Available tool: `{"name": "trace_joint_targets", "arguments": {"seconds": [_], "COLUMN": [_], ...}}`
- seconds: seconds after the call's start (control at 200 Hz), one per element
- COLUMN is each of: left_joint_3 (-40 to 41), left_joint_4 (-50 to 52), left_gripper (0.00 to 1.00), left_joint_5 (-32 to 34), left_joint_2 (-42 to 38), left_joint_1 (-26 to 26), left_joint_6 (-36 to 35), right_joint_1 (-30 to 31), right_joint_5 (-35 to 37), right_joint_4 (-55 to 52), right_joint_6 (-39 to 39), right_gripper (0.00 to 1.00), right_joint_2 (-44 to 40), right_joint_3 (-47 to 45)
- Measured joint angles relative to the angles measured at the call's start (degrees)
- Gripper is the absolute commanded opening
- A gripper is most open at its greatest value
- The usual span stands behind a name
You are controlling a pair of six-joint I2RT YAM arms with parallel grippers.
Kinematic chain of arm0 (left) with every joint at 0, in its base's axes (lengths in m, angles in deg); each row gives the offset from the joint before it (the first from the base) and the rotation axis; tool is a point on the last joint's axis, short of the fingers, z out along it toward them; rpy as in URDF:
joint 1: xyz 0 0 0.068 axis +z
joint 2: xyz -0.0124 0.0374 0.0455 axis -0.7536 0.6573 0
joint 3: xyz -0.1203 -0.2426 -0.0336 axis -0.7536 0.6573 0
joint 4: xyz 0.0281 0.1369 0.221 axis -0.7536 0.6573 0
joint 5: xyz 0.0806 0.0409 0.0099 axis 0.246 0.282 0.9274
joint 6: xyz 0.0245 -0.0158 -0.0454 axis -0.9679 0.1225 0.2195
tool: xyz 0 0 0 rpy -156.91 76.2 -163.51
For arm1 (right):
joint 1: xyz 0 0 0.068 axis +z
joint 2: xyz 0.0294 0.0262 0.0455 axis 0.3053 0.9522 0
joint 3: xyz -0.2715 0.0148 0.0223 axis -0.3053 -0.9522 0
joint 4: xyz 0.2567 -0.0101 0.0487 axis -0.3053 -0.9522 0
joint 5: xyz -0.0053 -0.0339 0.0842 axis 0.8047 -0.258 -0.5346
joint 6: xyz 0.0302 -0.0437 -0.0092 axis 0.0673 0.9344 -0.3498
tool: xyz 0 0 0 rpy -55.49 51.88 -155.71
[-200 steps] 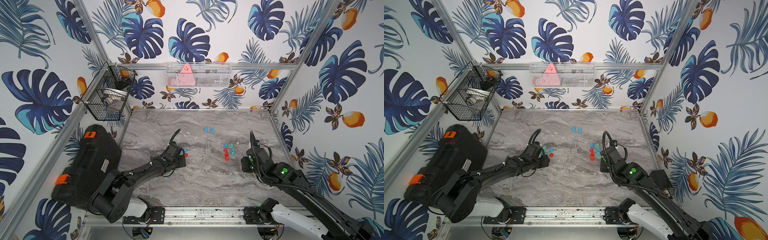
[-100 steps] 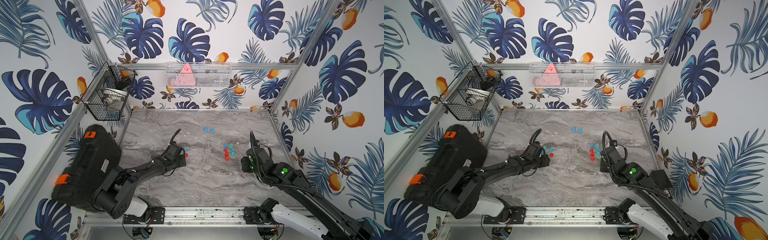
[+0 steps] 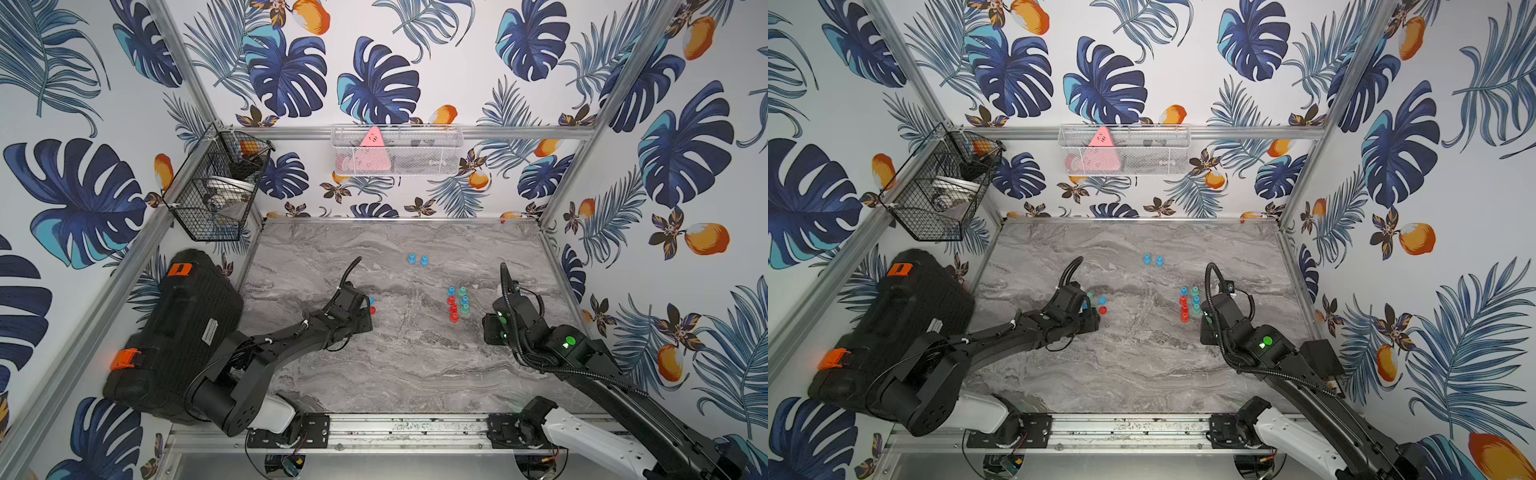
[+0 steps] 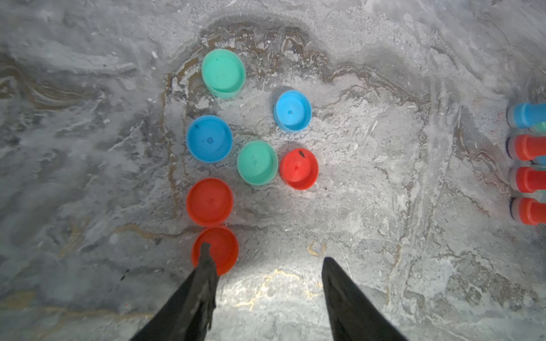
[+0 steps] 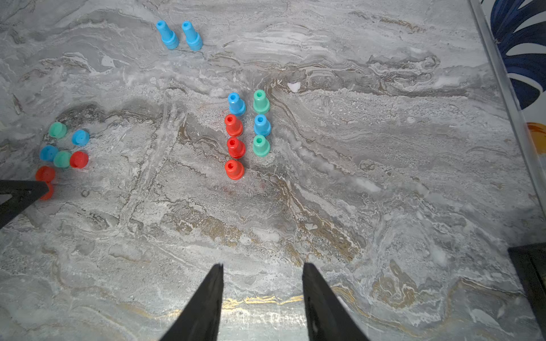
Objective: Close the stamp cap
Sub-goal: Move the cover to the center of the board.
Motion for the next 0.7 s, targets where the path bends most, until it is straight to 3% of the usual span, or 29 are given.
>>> {"name": "trace_joint_targets", "arguments": {"seconds": [0.701], "left_joint_3": [-0.09], "left_joint_4": [-0.52], "left_gripper": [0.62], "left_joint_5": [0.37], "left_joint_2": [1.01], "left_joint_1": [0.37], "left_joint_6": [0.00], "right_joint_1": [0.33], "right_joint_5": [0.31], "right_joint_4": [0.00], "right_joint_6": [0.00], "right_gripper": [0.47], "right_joint_2": [-0.24], "right_joint_3": [0.00]}}
